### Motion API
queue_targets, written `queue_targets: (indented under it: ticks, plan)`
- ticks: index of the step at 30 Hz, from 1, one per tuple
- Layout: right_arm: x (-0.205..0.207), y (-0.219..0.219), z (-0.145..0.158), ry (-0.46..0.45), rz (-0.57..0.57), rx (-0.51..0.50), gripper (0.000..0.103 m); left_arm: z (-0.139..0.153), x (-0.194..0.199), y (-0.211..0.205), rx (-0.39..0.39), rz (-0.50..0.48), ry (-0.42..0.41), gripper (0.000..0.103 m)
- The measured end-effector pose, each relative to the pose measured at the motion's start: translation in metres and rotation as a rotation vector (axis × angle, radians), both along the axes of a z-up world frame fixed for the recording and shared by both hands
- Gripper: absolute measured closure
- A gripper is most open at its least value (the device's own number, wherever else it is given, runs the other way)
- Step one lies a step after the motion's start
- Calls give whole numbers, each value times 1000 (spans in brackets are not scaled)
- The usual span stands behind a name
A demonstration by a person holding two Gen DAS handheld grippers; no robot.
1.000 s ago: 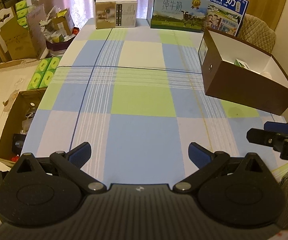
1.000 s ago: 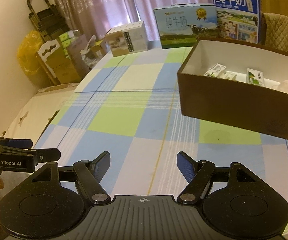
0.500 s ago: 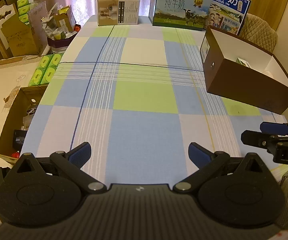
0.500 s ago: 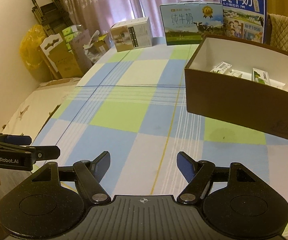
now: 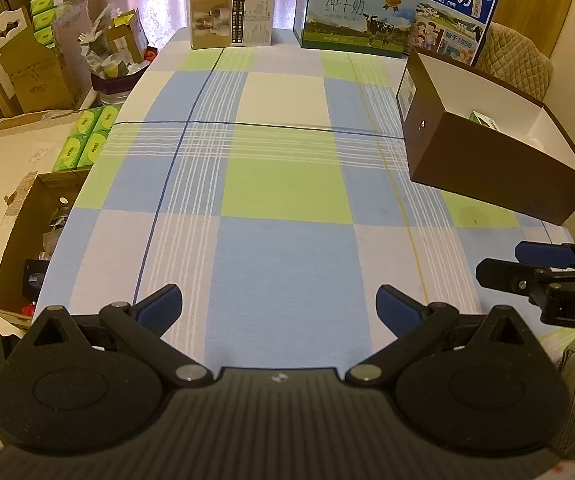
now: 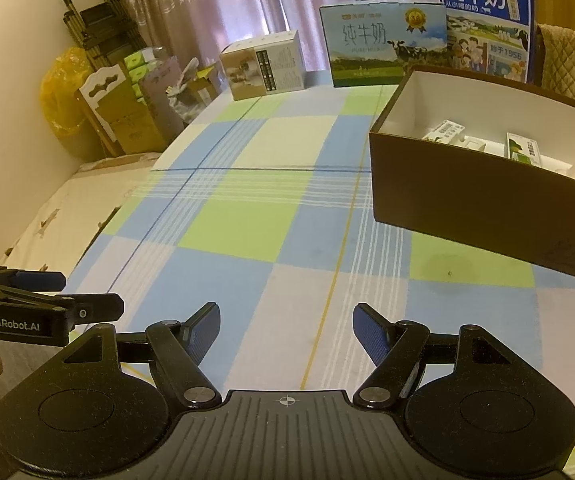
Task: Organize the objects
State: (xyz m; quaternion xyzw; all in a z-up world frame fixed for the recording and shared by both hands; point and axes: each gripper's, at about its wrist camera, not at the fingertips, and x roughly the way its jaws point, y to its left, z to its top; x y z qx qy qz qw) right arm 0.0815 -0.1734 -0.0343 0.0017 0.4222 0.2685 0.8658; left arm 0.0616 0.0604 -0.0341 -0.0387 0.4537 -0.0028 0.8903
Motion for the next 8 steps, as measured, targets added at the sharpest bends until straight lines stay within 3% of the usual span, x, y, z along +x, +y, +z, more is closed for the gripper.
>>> queue_targets:
  ticks: [8]
  plan:
    - [1, -2, -1, -1, -6, -1, 32, -2, 3, -3, 10, -9, -4, 1]
